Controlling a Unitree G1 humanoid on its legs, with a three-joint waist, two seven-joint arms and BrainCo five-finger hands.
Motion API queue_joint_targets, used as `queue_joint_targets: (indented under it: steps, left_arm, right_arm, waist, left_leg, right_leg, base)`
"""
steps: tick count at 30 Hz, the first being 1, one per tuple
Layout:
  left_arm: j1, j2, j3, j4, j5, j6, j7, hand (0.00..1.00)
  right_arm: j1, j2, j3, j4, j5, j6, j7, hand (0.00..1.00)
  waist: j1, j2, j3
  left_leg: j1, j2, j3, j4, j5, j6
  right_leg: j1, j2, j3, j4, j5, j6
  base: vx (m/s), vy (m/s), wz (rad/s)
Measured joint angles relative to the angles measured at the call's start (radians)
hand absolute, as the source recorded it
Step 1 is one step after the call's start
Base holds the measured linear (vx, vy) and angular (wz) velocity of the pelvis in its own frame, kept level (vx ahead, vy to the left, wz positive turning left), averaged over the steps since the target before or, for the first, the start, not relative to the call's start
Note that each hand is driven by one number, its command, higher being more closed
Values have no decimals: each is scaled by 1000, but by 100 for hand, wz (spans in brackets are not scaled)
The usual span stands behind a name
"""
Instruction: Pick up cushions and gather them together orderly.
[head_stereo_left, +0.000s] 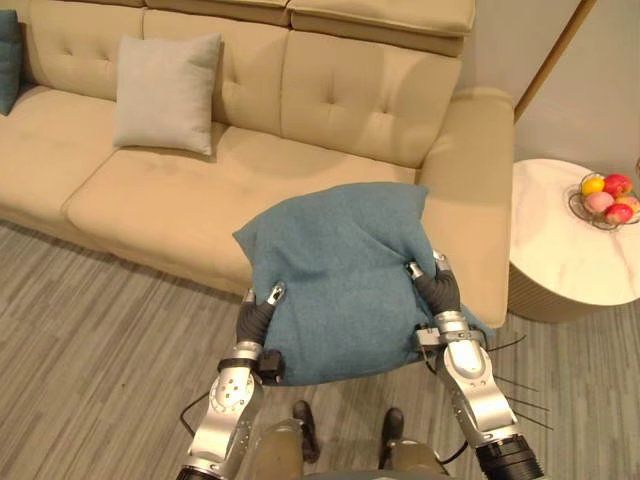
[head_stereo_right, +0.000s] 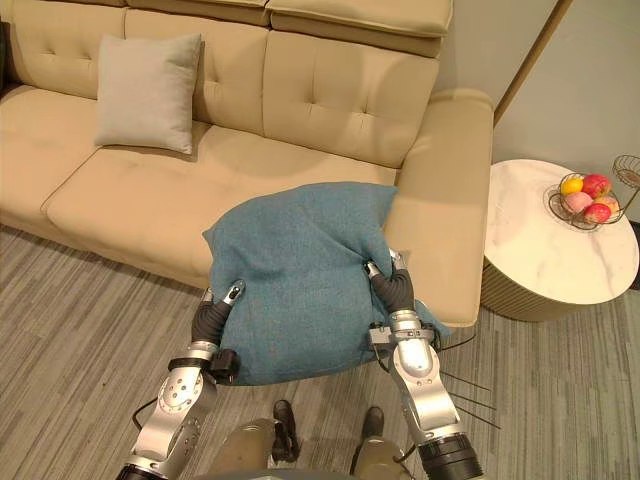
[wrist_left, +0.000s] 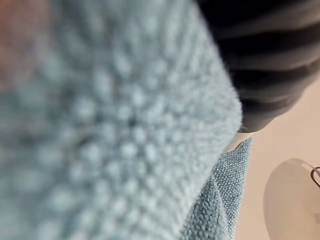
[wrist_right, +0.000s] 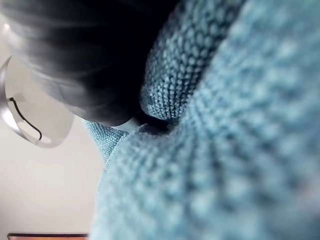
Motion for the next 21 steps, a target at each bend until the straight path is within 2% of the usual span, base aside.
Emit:
queue_joint_targets:
  steps: [1, 2, 3, 4, 5, 6, 9, 10, 11, 12, 13, 14, 15, 16, 17, 18, 19, 20, 21]
  left_arm:
    - [1, 0, 0, 0, 0, 0, 0, 100]
    - [5, 1, -1, -1, 0, 0, 0, 100]
    - [9, -1, 0, -2, 1, 1, 0, 100]
    - [14, 1, 1, -4, 1, 1, 0, 100]
    - [21, 2, 1, -4, 1, 1, 0, 100]
    - [31, 11, 1, -4, 0, -1, 0, 100]
    - [30, 16, 0, -3, 0, -1, 0, 100]
    - [28, 17, -4, 0, 0, -1, 0, 100]
    - [22, 18, -15, 7, 1, -1, 0, 100]
    - [18, 19, -20, 13, 2, -1, 0, 100]
    - [15, 22, -32, 22, 4, -1, 0, 100]
    - [0, -3, -34, 45, 8, 0, -5, 100]
    - [-14, -9, -38, 55, 12, 0, -14, 100]
    - [-20, -12, -39, 63, 14, 0, -19, 100]
    - [-27, -16, -41, 83, 14, 1, -23, 100]
    - [-26, -18, -41, 89, 14, 2, -25, 100]
    - [-21, -26, -40, 91, 14, 3, -27, 100]
    - [-17, -33, -40, 91, 14, 2, -31, 100]
    - [-20, -34, -39, 86, 14, -1, -39, 100]
  right_arm:
    - [1, 1, 0, 0, 0, 0, 0, 100]
    - [3, 1, 1, 0, 0, 0, 0, 100]
    - [2, 0, 1, 5, 0, 1, 2, 100]
    - [3, 3, 3, 10, 0, 2, 4, 100]
    - [4, 6, 6, 18, 1, 4, 6, 100]
    - [6, 8, 14, 24, 0, 8, 11, 100]
    - [6, 1, 16, 24, 1, 7, 19, 100]
    - [8, -4, 16, 24, 1, 7, 19, 100]
    - [18, -14, 15, 24, 8, 7, 19, 100]
    - [24, -20, 14, 24, 10, 7, 19, 100]
    - [48, -26, 11, 21, 12, 7, 19, 100]
    - [59, -30, -10, 21, 13, 7, 19, 100]
    - [64, -30, -24, 21, 16, 8, 20, 100]
    - [67, -32, -30, 21, 20, 10, 20, 100]
    - [74, -38, -30, 20, 22, 12, 20, 100]
    - [79, -38, -30, 19, 22, 12, 20, 100]
    - [93, -38, -30, 8, 22, 12, 20, 100]
    - [102, -39, -31, -6, 24, 12, 20, 100]
    - [107, -39, -39, -38, 29, 11, 20, 100]
  waist:
    - [-3, -1, -1]
    - [-8, -4, -2]
    - [-8, -7, -3]
    - [-9, -7, -3]
    - [-8, -5, -4]
    - [-24, -3, -3]
    - [-54, -6, -4]
    - [-69, -7, -5]
    - [-80, -15, -10]
    - [-84, -18, -12]
    - [-94, -27, -33]
    - [-94, 10, -37]
    - [-98, 25, -37]
    - [-97, 29, -37]
    - [-94, 36, -33]
    - [-92, 39, -31]
    - [-84, 39, -28]
    - [-73, 40, -29]
    - [-62, 38, -32]
  left_leg:
    - [1, -6, 0, 6, -10, 0]
    - [9, -27, -9, 16, -26, 12]
    - [32, -53, -19, 15, -46, 41]
    - [49, -56, -20, 8, -50, 48]
    - [65, -55, -26, 5, -50, 56]
    - [105, -52, -50, -5, -65, 58]
    - [162, -58, -92, -44, -77, 47]
    - [194, -66, -110, -68, -78, 34]
    - [232, -79, -124, -81, -86, 12]
    - [245, -86, -134, -79, -95, 2]
    - [263, -97, -157, -69, -119, -25]
    - [256, -62, -173, -36, -133, -64]
    - [232, -37, -168, 27, -128, -99]
    - [215, -23, -163, 79, -119, -115]
    - [173, 16, -137, 235, -82, -161]
    - [159, 36, -128, 306, -53, -162]
    - [124, 75, -108, 437, 3, -146]
    - [97, 112, -80, 519, -17, -128]
    - [58, 131, -45, 532, -48, -78]
  right_leg:
    - [-10, -5, 1, 30, -18, -1]
    - [-36, -28, 16, 114, -56, -28]
    - [-105, -62, 60, 293, -59, -35]
    - [-143, -72, 69, 387, -47, -55]
    - [-170, -71, 76, 427, -72, -62]
    - [-184, -38, 77, 425, -113, -51]
    - [-224, 24, 71, 309, -114, -39]
    - [-234, 45, 53, 217, -84, -41]
    - [-234, 63, 41, 90, -16, -54]
    - [-236, 64, 27, 82, 6, -70]
    - [-194, 69, 32, 63, 99, -107]
    - [-194, 84, 4, 94, 120, -130]
    - [-180, 92, -20, 101, 91, -144]
    - [-168, 100, -28, 99, 78, -149]
    - [-114, 127, -34, 75, 62, -156]
    - [-81, 140, -32, 59, 55, -160]
    - [-24, 157, -15, 30, 40, -165]
    - [25, 170, 3, 1, 32, -163]
    - [52, 172, 42, -31, 29, -162]
  base:
    - [57, 107, 7]
    - [163, 123, 10]
    - [149, 109, 9]
    - [164, 114, 8]
    - [195, 41, 21]
    - [247, 37, 31]
    - [293, -24, 52]
    - [370, -55, 62]
    - [398, -70, 64]
    - [478, -115, 72]
    - [534, -165, 62]
    - [626, -194, 64]
    - [582, -191, 37]
    - [536, -174, 18]
    - [438, -138, -2]
    - [412, -103, -19]
    - [300, -47, -38]
    - [379, -30, -63]
    - [279, 4, -65]
